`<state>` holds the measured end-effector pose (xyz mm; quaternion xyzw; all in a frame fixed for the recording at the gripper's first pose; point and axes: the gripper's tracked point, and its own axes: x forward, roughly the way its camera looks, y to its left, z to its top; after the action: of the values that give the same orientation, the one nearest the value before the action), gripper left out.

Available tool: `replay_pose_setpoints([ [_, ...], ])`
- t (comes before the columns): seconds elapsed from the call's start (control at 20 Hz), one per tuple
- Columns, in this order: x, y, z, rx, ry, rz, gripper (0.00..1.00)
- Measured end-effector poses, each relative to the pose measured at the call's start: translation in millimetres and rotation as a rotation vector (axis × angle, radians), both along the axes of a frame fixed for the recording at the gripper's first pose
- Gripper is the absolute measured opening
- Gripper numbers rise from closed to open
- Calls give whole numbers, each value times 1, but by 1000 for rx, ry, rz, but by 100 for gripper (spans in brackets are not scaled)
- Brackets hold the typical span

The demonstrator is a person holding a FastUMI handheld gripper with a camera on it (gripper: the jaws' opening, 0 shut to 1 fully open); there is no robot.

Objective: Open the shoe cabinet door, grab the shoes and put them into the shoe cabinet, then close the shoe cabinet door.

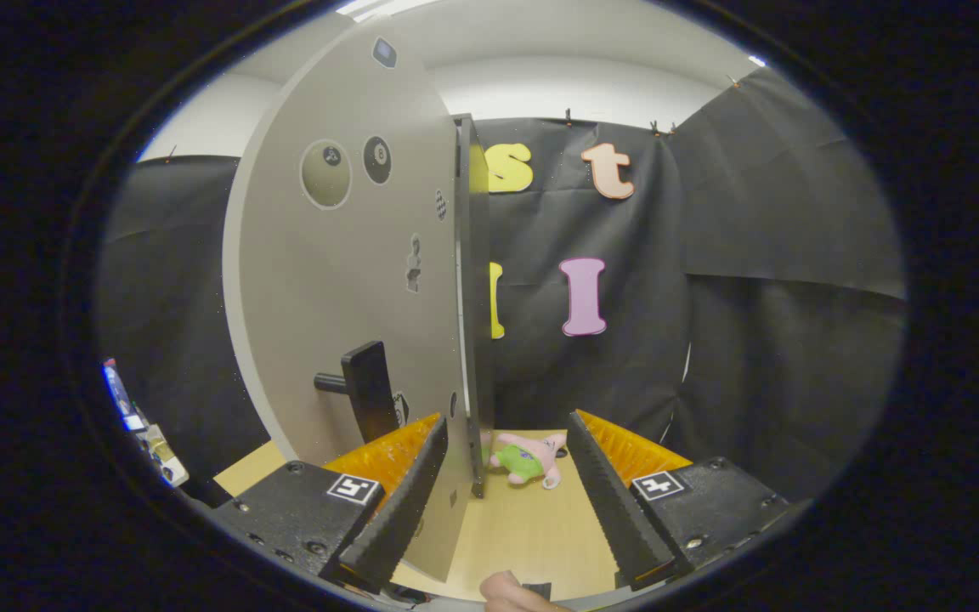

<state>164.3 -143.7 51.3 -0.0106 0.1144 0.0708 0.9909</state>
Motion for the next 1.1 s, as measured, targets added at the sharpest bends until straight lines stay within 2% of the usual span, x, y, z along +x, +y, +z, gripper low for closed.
replay_pose_setpoints([
  [0.5,-2,81,-6,0,27,61,94],
  [0.8,5,115,-9,-5,12,39,94],
  [1.1,19,158,-14,48,35,65,94],
])
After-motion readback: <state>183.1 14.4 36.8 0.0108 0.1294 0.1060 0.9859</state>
